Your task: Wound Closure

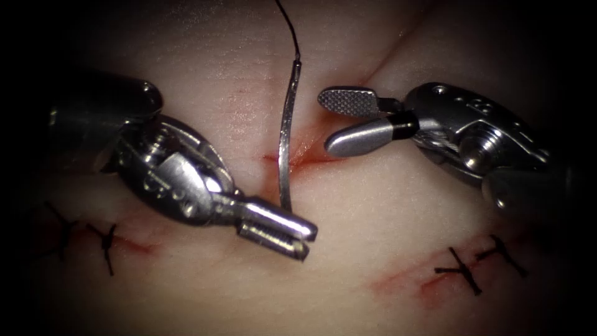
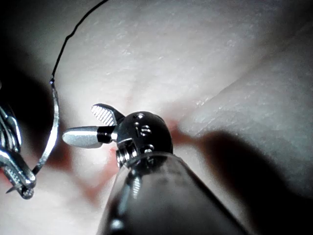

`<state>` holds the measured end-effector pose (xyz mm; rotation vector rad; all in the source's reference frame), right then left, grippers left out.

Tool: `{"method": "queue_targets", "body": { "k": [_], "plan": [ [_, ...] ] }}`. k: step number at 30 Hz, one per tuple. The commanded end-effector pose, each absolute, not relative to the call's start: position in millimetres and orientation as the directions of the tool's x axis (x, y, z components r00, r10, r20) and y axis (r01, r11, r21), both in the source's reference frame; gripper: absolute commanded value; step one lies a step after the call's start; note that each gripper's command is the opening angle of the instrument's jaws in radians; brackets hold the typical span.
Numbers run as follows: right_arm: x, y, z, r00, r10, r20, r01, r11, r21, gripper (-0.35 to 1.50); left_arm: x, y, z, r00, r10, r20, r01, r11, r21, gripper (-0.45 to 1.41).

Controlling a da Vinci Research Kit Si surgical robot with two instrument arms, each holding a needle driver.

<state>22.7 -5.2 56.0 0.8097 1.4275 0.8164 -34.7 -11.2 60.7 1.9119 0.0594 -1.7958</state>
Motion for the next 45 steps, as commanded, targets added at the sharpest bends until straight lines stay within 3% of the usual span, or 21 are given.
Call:
{"method": "queue_targets", "body": {
  "k": [1, 9, 12, 21, 23, 25, 26, 34, 36, 37, 41, 45],
  "plan": [
    [23.8, -5.8, 56.4, -0.012, 0.867, -0.498, 0.007, 0.498, 0.867, 0.88, -35.3, -11.6, 61.3, 0.125, -0.313, -0.942, 0.367, -0.867, 0.337, -0.45],
    [25.4, -6.6, 55.0, -0.001, 0.917, -0.398, 0.033, 0.398, 0.917, 0.84, -35.7, -11.5, 61.9, 0.117, -0.32, -0.94, 0.363, -0.867, 0.34, -0.45],
    [26.3, -6.9, 54.5, 0.009, 0.928, -0.372, 0.053, 0.371, 0.927, 0.74, -36.1, -11.5, 62.0, 0.119, -0.326, -0.938, 0.362, -0.865, 0.347, -0.45],
    [27.1, -6.5, 55.2, -0.001, 0.932, -0.362, 0.026, 0.362, 0.932, 0.74, -36.5, -12.0, 61.1, 0.122, -0.354, -0.927, 0.354, -0.857, 0.374, -0.45],
    [27.2, -6.5, 55.3, 0.0, 0.934, -0.357, 0.026, 0.357, 0.934, 0.59, -36.5, -12.0, 60.9, 0.125, -0.359, -0.925, 0.353, -0.855, 0.38, -0.45],
    [27.1, -6.6, 55.2, 0.0, 0.934, -0.358, 0.027, 0.357, 0.934, -0.21, -36.5, -11.9, 60.9, 0.126, -0.358, -0.925, 0.35, -0.856, 0.379, -0.45],
    [27.1, -6.7, 55.1, 0.0, 0.934, -0.358, 0.025, 0.358, 0.933, -0.35, -36.5, -11.8, 60.9, 0.128, -0.358, -0.925, 0.347, -0.857, 0.38, -0.45],
    [26.7, -7.6, 55.1, 0.005, 0.957, -0.291, 0.017, 0.29, 0.957, -0.35, -36.9, -11.3, 61.1, 0.12, -0.361, -0.925, 0.337, -0.862, 0.38, -0.43],
    [26.6, -7.6, 55.1, 0.003, 0.957, -0.29, 0.011, 0.29, 0.957, -0.35, -37.1, -11.2, 61.4, 0.1, -0.362, -0.927, 0.331, -0.866, 0.375, 0.52],
    [26.6, -7.5, 55.0, 0.001, 0.957, -0.289, 0.006, 0.289, 0.957, -0.35, -37.1, -11.2, 61.5, 0.067, -0.339, -0.938, 0.325, -0.882, 0.342, 0.72],
    [26.2, -6.8, 55.0, -0.02, 0.96, -0.28, -0.025, 0.279, 0.96, -0.35, -37.1, -11.3, 62.1, -0.076, -0.223, -0.972, 0.276, -0.941, 0.195, 1.09],
    [25.8, -6.0, 55.0, -0.033, 0.928, -0.371, -0.071, 0.368, 0.927, -0.35, -36.6, -11.6, 62.0, -0.14, -0.119, -0.983, 0.24, -0.967, 0.083, 1.25]
  ]
}}
